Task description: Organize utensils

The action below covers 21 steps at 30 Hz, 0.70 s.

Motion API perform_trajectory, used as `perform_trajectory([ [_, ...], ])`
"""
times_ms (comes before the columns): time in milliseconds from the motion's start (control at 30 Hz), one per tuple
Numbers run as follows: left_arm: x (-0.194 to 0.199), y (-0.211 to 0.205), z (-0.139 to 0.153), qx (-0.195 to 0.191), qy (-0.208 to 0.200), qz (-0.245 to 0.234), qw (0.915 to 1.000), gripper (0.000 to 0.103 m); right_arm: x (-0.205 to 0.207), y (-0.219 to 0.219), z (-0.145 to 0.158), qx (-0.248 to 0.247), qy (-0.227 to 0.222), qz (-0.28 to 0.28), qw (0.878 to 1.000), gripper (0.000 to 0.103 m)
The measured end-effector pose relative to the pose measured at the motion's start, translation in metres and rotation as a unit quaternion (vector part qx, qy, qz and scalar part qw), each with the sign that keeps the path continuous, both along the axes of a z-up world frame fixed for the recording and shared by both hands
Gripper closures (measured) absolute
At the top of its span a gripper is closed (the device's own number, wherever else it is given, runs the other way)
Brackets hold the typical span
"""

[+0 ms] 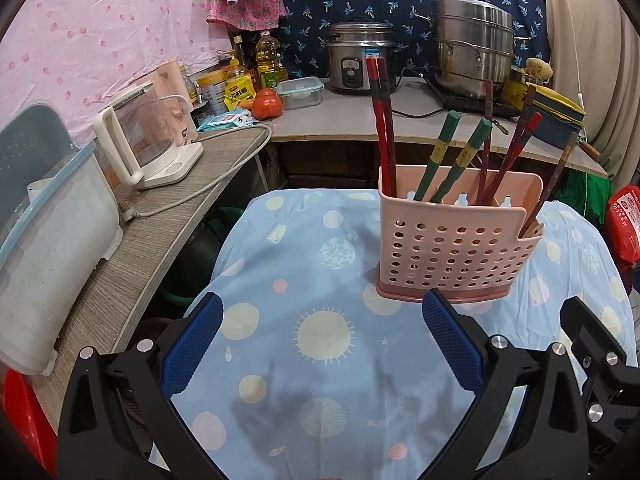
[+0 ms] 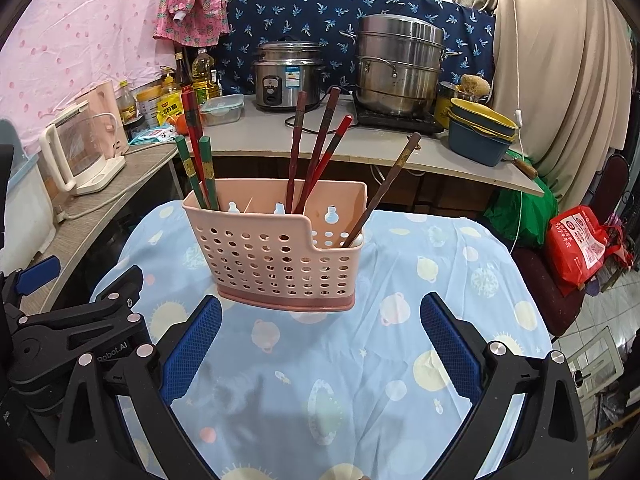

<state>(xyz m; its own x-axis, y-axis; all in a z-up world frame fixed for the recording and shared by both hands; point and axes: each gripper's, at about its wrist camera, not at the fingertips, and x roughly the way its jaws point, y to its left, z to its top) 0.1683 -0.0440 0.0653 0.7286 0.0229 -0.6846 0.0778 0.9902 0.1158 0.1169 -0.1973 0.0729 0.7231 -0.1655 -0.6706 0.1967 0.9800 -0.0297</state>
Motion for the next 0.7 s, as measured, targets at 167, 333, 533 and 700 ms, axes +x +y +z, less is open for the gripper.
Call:
perform_trajectory([
  [167, -0.001, -0.0001, 0.0023, 0.001, -0.005, 0.005, 1.0, 0.008, 0.0, 0.0001, 0.0001, 0.0, -0.001, 0.0, 1.0, 0.007],
  [333, -0.0023, -0.0015, 0.0031, 0.002, -0.006, 0.007, 1.0, 0.008, 0.0001, 0.0011, 0.0005, 0.0, -0.001, -0.001, 1.0, 0.007],
  [533, -0.0022, -0.0014, 0.0034, 0.002, -0.005, 0.007, 1.0, 0.008, 0.0, 0.0009, 0.0003, -0.001, -0.002, -0.001, 1.0, 0.007],
  [700, -0.0023, -0.0016, 0.0039, 0.002, -0.006, 0.007, 1.0, 0.008, -0.0001, 0.0006, 0.0005, 0.0, -0.002, 0.0, 1.0, 0.007],
])
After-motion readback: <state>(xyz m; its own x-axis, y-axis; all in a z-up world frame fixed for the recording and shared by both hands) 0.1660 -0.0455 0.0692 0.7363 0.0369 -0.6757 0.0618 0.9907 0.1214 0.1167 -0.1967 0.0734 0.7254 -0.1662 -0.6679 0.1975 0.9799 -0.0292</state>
